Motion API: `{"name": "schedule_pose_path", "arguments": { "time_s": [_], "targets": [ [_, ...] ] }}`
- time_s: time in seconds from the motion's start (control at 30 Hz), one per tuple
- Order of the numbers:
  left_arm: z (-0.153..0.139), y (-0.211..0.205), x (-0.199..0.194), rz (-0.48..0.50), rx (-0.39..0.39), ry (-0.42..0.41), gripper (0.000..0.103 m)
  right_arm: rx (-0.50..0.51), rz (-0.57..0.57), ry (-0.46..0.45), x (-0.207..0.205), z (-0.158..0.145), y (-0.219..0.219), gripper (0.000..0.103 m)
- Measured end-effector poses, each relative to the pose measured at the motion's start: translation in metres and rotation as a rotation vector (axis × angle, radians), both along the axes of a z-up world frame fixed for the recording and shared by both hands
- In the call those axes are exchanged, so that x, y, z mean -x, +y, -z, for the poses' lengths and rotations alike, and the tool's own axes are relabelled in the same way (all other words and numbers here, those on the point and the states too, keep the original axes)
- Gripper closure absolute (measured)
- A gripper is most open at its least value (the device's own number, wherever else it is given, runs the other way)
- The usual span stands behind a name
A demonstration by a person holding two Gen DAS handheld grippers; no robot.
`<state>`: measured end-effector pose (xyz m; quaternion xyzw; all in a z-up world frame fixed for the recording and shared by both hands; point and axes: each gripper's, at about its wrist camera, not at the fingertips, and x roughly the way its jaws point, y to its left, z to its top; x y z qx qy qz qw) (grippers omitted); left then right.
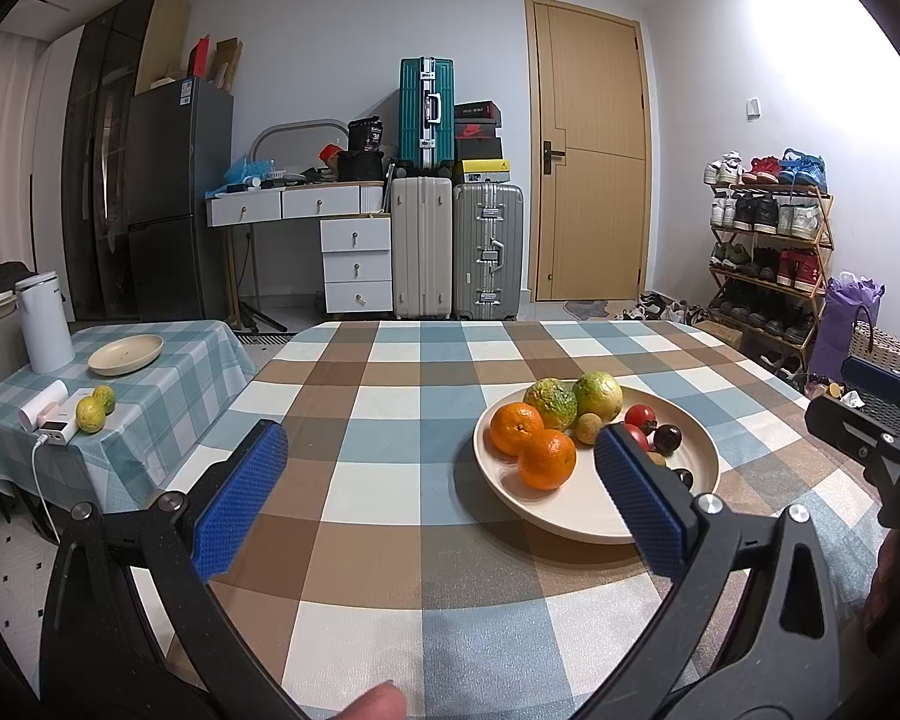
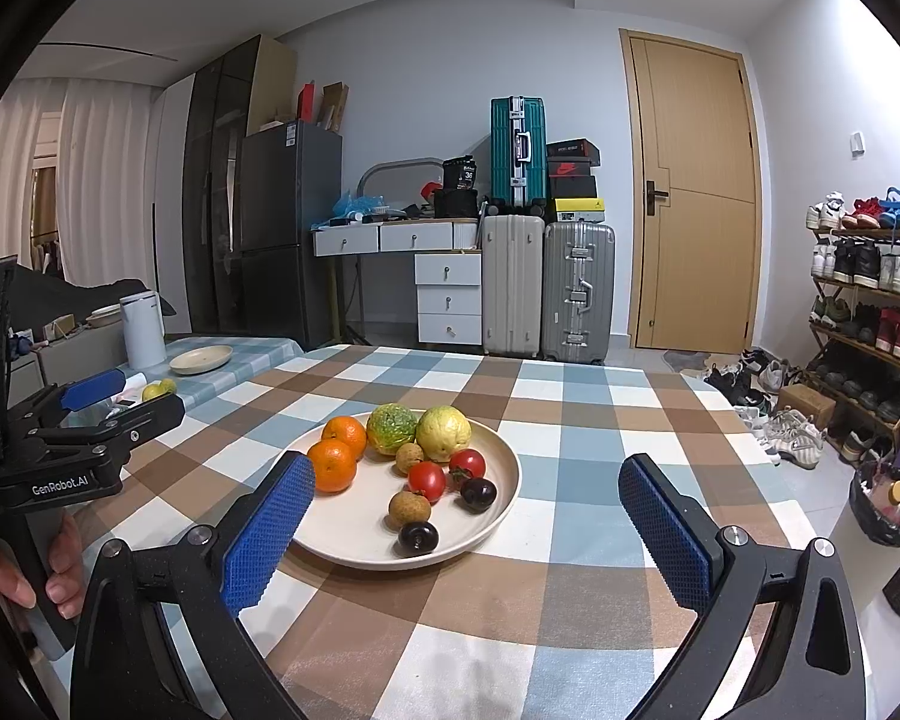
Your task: Organize fruits
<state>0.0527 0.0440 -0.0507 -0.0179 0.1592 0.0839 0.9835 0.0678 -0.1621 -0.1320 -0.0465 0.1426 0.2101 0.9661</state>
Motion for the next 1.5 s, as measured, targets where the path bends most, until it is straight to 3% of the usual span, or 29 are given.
{"name": "schedule_pose_path", "arguments": {
  "time_s": [1.5],
  "targets": [
    [-0.0005,-0.0033,0.0023,-0.007,-0.003,-0.003,0.001,0.001,-0.003,0.001,0.0004,0.0003,0.0021,0.0]
  ]
}}
